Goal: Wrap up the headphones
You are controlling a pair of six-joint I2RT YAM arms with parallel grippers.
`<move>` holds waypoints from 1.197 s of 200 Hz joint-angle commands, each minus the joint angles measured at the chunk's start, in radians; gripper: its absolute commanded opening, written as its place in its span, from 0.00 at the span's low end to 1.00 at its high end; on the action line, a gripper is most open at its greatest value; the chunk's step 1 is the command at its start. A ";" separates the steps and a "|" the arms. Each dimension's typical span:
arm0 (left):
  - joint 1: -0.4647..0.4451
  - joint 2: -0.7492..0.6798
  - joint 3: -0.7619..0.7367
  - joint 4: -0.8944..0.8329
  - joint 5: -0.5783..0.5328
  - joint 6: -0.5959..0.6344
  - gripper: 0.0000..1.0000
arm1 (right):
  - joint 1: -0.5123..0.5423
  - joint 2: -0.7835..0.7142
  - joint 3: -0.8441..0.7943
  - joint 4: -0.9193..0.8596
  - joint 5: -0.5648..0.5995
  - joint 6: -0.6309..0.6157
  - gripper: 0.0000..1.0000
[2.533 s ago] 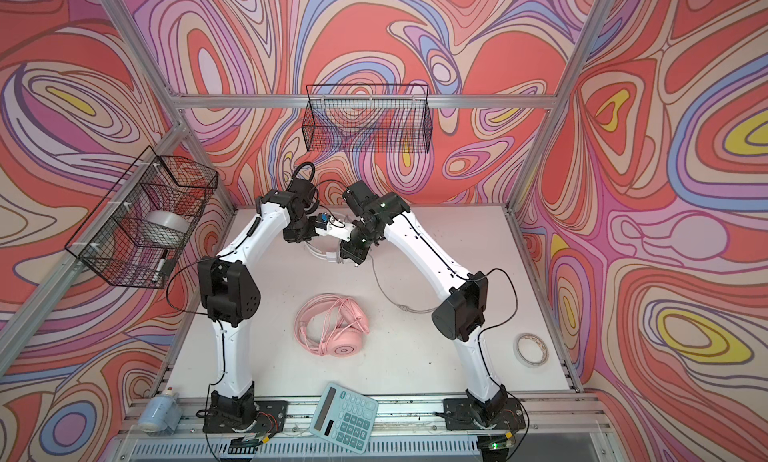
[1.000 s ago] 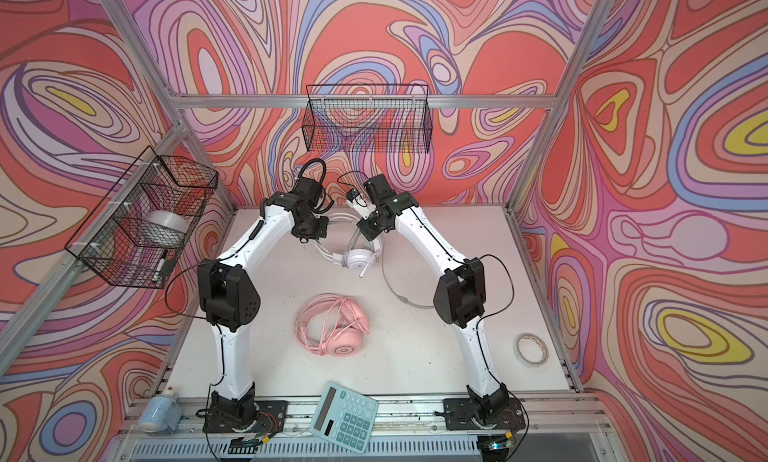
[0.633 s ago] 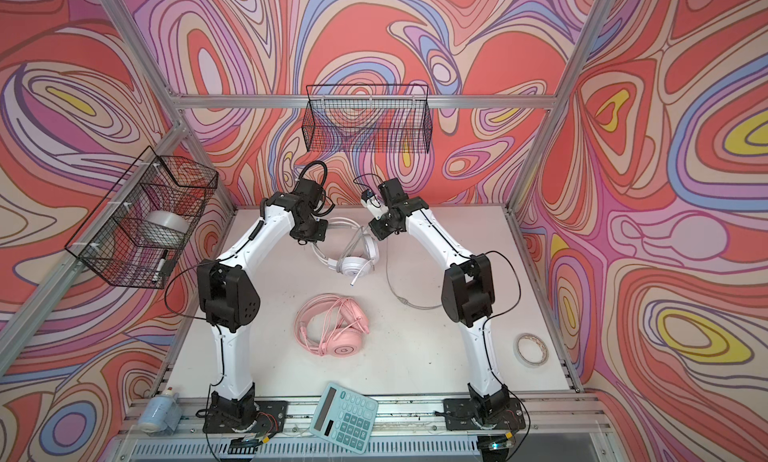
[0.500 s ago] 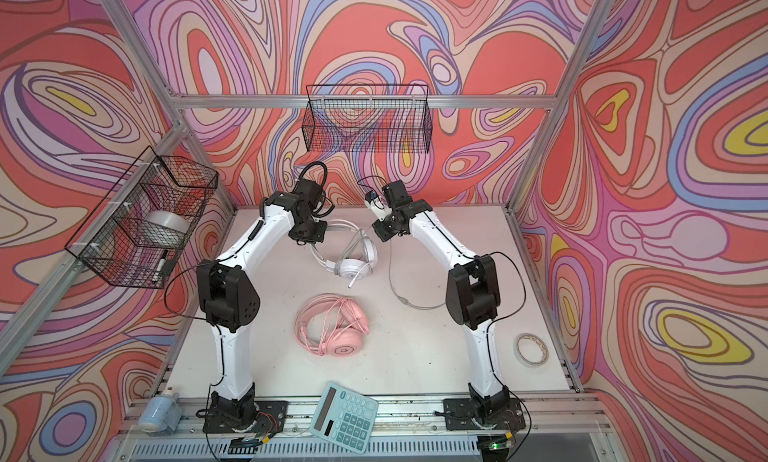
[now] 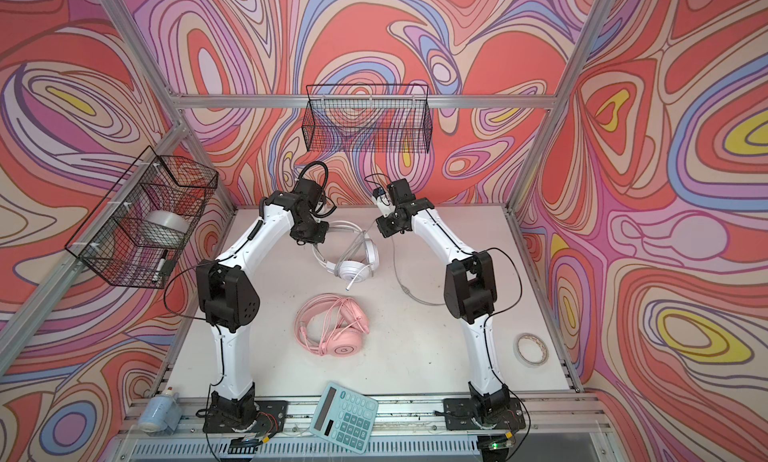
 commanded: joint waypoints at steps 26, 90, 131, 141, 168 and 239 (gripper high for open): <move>0.003 -0.106 -0.056 0.038 0.161 -0.013 0.00 | -0.060 0.005 -0.110 0.081 -0.170 0.105 0.17; 0.016 -0.151 -0.088 0.081 0.258 -0.065 0.00 | -0.076 0.027 -0.247 0.199 -0.298 0.170 0.20; 0.047 -0.177 -0.126 0.143 0.337 -0.137 0.00 | -0.076 0.007 -0.362 0.272 -0.349 0.211 0.21; 0.053 -0.178 -0.125 0.153 0.347 -0.154 0.00 | -0.076 0.003 -0.387 0.283 -0.354 0.215 0.21; 0.057 -0.165 -0.109 0.167 0.365 -0.185 0.00 | -0.076 -0.004 -0.445 0.307 -0.372 0.221 0.22; 0.085 -0.115 -0.092 0.280 0.374 -0.365 0.00 | -0.076 -0.032 -0.602 0.400 -0.437 0.268 0.23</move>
